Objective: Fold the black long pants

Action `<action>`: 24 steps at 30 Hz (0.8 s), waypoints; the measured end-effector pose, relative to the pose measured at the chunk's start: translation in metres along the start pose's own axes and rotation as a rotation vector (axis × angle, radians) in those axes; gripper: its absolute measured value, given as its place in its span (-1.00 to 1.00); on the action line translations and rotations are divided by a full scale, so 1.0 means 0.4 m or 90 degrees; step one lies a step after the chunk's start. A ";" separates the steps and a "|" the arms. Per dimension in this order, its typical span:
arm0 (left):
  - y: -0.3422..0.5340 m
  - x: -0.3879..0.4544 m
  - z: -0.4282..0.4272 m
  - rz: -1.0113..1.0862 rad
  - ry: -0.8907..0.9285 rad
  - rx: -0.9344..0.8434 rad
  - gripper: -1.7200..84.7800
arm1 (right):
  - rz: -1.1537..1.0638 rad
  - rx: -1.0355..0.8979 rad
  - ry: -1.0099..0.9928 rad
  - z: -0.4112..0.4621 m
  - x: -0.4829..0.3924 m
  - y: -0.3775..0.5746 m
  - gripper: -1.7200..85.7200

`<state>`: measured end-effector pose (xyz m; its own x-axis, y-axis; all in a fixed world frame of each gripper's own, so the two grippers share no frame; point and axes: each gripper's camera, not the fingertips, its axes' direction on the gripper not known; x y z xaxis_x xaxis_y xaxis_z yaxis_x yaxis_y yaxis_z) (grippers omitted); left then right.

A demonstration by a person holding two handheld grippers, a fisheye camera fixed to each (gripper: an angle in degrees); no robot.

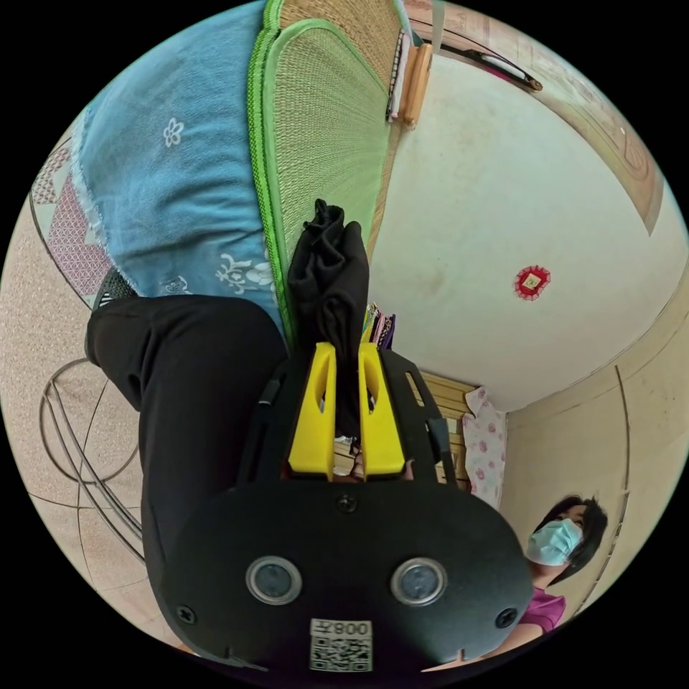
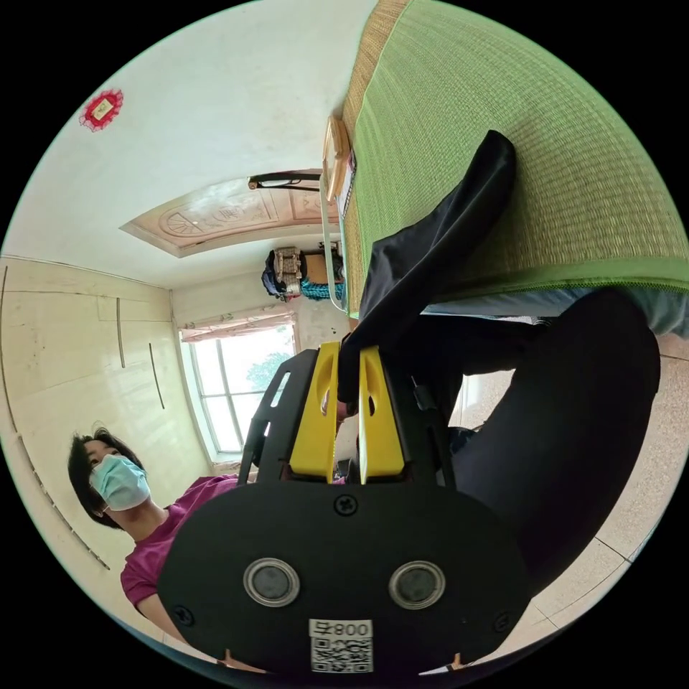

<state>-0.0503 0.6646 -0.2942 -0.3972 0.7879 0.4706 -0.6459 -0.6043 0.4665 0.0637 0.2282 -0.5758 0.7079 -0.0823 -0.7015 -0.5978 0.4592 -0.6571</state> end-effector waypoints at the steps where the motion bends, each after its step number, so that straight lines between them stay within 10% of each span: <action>1: 0.005 -0.002 0.026 0.001 0.000 -0.001 -0.83 | 0.000 0.001 -0.002 -0.006 0.014 0.007 -0.88; 24: -0.016 0.007 0.863 0.066 0.008 -0.024 -0.83 | -0.050 0.078 -0.094 -0.252 0.552 0.222 -0.89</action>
<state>0.1776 0.6298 -0.0373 -0.4715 0.7226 0.5054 -0.6243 -0.6783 0.3874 0.1290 0.1615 -0.8170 0.8029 0.0042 -0.5961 -0.4951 0.5618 -0.6628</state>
